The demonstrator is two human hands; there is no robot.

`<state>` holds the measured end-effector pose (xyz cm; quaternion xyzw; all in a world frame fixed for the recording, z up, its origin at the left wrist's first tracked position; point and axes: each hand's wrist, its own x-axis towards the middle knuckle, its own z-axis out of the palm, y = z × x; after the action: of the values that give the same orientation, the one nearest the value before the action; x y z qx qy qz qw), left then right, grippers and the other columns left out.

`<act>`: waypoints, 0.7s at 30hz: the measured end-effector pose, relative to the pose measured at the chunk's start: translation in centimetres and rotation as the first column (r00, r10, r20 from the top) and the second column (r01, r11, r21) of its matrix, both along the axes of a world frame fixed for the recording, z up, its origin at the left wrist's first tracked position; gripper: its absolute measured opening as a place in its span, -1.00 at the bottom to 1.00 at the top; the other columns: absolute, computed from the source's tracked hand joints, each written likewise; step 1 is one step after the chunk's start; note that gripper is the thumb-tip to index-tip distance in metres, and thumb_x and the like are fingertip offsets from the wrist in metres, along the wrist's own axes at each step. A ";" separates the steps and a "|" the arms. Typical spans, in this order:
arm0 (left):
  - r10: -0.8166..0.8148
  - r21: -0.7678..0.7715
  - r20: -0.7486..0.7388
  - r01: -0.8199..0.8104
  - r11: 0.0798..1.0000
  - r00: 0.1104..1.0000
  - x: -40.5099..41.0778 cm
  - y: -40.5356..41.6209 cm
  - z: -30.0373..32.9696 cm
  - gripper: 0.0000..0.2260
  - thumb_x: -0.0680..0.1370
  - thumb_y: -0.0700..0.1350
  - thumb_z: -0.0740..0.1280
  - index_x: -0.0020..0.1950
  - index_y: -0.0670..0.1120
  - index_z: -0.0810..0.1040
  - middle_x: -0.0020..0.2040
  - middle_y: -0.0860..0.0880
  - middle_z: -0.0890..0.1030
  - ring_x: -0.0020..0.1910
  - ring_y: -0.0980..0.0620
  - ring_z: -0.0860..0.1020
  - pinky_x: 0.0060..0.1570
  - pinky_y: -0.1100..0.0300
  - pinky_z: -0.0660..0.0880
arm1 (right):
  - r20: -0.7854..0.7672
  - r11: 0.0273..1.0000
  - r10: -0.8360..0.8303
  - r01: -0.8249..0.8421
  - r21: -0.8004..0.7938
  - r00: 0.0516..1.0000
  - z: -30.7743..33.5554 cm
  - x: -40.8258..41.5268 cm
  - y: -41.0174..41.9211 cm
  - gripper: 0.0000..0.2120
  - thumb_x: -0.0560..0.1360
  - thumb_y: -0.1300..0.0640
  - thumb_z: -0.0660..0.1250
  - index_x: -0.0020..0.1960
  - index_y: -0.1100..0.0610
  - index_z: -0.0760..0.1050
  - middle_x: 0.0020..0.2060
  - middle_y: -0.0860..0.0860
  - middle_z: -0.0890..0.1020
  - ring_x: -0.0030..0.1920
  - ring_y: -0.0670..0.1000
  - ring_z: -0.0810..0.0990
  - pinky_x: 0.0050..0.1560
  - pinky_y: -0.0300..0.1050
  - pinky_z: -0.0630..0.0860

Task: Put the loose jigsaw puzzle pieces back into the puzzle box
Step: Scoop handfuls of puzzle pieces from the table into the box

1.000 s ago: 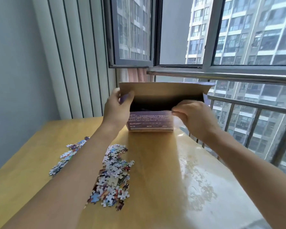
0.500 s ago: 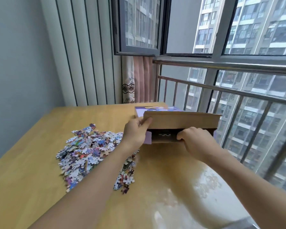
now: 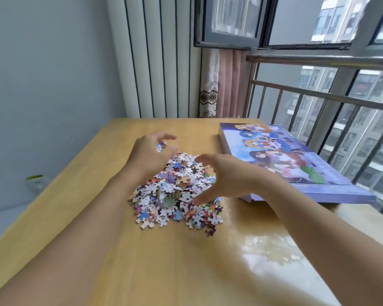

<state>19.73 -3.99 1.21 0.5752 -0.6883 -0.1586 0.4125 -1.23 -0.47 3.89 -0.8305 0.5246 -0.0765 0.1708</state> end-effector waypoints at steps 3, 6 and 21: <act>0.247 0.067 0.019 -0.248 0.966 0.969 4.6 -0.4 -2.9 -0.67 0.61 0.05 0.33 0.35 -0.01 0.55 0.37 -0.03 0.53 0.34 -0.03 0.46 0.22 0.16 0.35 | 0.070 0.997 -0.025 0.020 0.072 0.997 -1.1 2.6 -1.8 0.03 0.27 -0.24 0.61 0.58 -0.05 0.18 0.52 -0.05 0.35 0.48 0.01 0.34 0.35 -0.16 0.29; 0.252 0.280 0.193 -0.299 0.912 0.948 7.5 -1.7 -5.2 -0.60 0.62 0.06 0.27 0.43 -0.03 0.46 0.45 -0.13 0.43 0.43 -0.14 0.37 0.36 0.09 0.30 | 0.070 0.990 -0.097 0.089 0.109 0.993 -1.8 5.1 -4.6 0.05 0.27 -0.28 0.59 0.59 -0.03 0.16 0.53 -0.01 0.33 0.48 0.07 0.35 0.44 -0.05 0.32; 0.046 0.250 -0.050 -0.032 0.968 0.998 9.2 -1.6 -5.9 -0.77 0.41 -0.01 0.58 0.01 0.10 0.64 0.06 0.13 0.64 0.00 0.09 0.62 -0.11 0.24 0.50 | 0.253 0.989 -0.074 0.104 -0.107 0.965 -6.3 6.7 -8.8 -0.61 0.49 -0.05 0.50 0.27 0.04 0.58 0.22 0.05 0.62 0.03 -0.03 0.54 0.01 -0.16 0.45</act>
<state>28.90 -5.56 -4.66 0.6313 -0.6399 -0.2515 0.3588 5.46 -9.29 -2.46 -0.7988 0.5304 -0.2186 0.1813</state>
